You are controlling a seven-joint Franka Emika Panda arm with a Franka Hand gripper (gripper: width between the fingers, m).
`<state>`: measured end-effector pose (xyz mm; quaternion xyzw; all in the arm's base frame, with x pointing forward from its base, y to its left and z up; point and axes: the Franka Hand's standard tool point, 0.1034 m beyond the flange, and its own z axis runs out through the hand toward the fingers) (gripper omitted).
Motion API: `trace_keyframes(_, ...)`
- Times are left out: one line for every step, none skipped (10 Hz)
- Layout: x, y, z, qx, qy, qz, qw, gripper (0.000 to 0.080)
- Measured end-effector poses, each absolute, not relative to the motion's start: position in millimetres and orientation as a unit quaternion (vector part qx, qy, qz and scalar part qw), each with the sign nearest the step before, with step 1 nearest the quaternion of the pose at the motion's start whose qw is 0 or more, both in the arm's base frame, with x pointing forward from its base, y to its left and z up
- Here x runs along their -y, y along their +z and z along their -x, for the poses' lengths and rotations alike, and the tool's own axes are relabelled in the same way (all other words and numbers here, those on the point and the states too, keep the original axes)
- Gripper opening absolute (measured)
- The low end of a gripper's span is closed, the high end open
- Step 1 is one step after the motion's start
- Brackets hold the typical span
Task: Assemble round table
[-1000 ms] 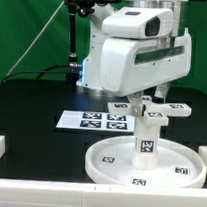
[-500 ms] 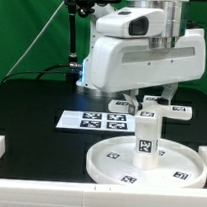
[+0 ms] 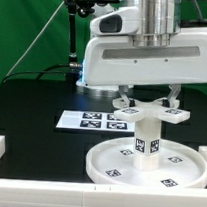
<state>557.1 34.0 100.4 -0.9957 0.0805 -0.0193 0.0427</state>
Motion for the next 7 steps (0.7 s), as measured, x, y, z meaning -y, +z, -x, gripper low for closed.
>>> trace_keyframes(-34, 100.4, -557, -0.090, -0.020, 0.995, 0.043, 0.0445)
trace_keyframes(-34, 100.0, -557, -0.086, -0.019, 0.995, 0.043, 0.0445)
trace_keyframes(-35, 101.6, -557, -0.086, -0.019, 0.995, 0.043, 0.0588)
trace_keyframes(-36, 110.0, -557, -0.084, -0.019, 0.995, 0.044, 0.0631)
trace_keyframes(-36, 121.1, -556, -0.083, -0.018, 0.995, 0.046, 0.0631)
trace_keyframes(-38, 131.2, -556, -0.082, -0.020, 0.995, 0.048, 0.0646)
trace_keyframes(-37, 128.8, -556, -0.082, -0.020, 0.995, 0.047, 0.0648)
